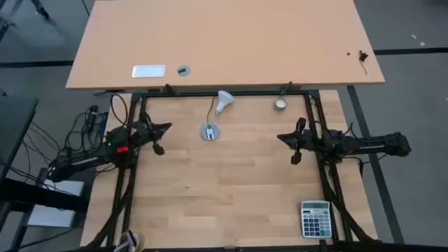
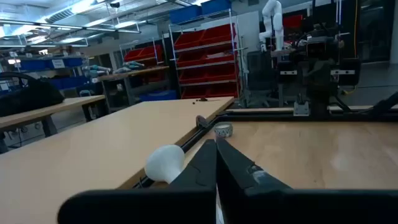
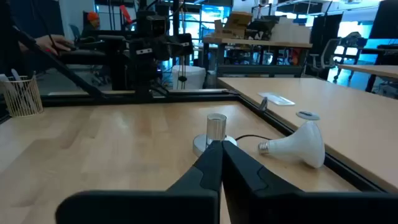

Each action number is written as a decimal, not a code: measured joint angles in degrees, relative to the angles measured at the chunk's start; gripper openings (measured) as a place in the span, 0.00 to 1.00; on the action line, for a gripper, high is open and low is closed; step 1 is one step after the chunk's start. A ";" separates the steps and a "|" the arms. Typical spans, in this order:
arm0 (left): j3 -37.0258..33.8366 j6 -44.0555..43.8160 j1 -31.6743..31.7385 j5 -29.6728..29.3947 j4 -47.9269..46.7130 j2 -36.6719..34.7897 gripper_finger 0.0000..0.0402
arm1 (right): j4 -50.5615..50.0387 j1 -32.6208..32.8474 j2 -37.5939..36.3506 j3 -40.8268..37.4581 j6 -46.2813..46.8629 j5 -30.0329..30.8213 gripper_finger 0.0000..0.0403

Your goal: Screw lightbulb

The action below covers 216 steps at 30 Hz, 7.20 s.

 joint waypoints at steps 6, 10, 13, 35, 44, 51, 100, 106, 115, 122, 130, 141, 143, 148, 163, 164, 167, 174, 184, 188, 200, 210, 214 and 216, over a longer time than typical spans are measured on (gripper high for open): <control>0.01 0.00 0.00 0.01 0.01 0.01 0.00 | 0.02 0.00 0.00 0.02 0.00 0.00 0.05; 0.02 0.00 -0.02 0.02 0.00 0.02 0.00 | 0.01 0.00 -0.01 0.01 0.01 0.02 0.05; 0.00 0.00 0.00 0.01 0.00 0.01 0.00 | 0.00 0.02 -0.02 0.02 0.02 0.02 0.05; 0.00 0.00 -0.01 0.02 0.00 0.02 0.00 | 0.00 0.00 -0.02 0.00 0.02 0.00 0.05; 0.00 0.00 0.00 0.00 0.00 0.02 0.00 | 0.01 0.01 -0.02 0.01 0.01 0.00 0.05; 0.00 0.00 -0.02 0.02 0.02 0.00 0.00 | 0.02 0.01 -0.02 0.01 0.02 0.02 0.05; 19.93 -20.96 -0.17 7.56 31.87 51.25 0.15 | 0.02 0.00 -0.02 0.02 0.00 0.00 0.05; 31.92 -19.86 -0.11 2.77 22.33 65.55 0.27 | 0.01 0.01 -0.02 0.02 0.01 0.02 0.05; 47.73 -16.33 -0.02 -10.41 7.54 82.71 0.43 | 0.00 0.01 0.00 0.02 0.01 0.01 0.05; 58.97 -17.55 3.33 -11.56 -3.44 93.98 0.49 | 0.00 0.00 0.00 0.02 0.02 0.02 0.05; 71.28 -17.97 8.38 -11.45 -18.16 105.04 0.49 | 0.04 0.02 0.00 0.02 0.00 0.00 0.05; 75.66 -18.66 13.25 -4.96 -19.42 111.88 0.50 | 0.46 0.01 -0.02 0.02 0.01 0.02 0.05; 75.67 -19.76 13.87 -3.52 -20.01 111.88 0.51 | 0.44 0.00 -0.02 0.01 0.02 0.00 0.05; 75.67 -19.90 14.68 -0.24 -20.70 111.89 0.57 | 0.42 0.02 0.00 0.02 0.00 0.01 0.05; 75.65 -19.52 15.35 2.13 -21.41 113.90 0.60 | 0.44 0.02 -0.02 0.02 0.02 0.00 0.05; 75.65 -19.52 15.35 2.54 -21.43 114.50 0.60 | 0.44 0.01 -0.02 0.02 0.00 0.02 0.05; 75.60 -19.47 15.30 2.97 -21.65 115.80 0.60 | 0.44 0.00 -0.02 0.01 0.01 0.02 0.05; 75.60 -17.83 15.30 2.14 -22.19 116.32 0.56 | 0.44 0.00 -0.02 0.01 0.01 0.02 0.05; 75.58 -14.93 15.13 2.08 -23.14 115.81 0.24 | 0.44 0.01 -0.02 0.00 0.02 0.00 0.05; 75.58 -14.63 15.11 2.05 -22.30 113.97 0.24 | 0.44 0.02 -0.02 0.00 0.00 0.00 0.05; 75.58 -13.42 13.37 4.10 -21.59 106.73 0.26 | 0.44 -0.01 -0.02 0.00 0.02 0.02 0.05; 75.58 -13.60 10.30 22.56 -11.28 101.37 0.26 | 5.13 -0.02 -0.02 0.01 0.00 0.02 0.05; 75.58 -13.34 8.81 26.51 -7.42 101.06 0.26 | 14.44 0.04 -0.03 0.01 0.26 0.02 0.05; 75.54 -12.56 8.24 28.13 -5.84 101.10 0.26 | 19.01 0.24 -0.02 0.01 3.29 0.02 0.05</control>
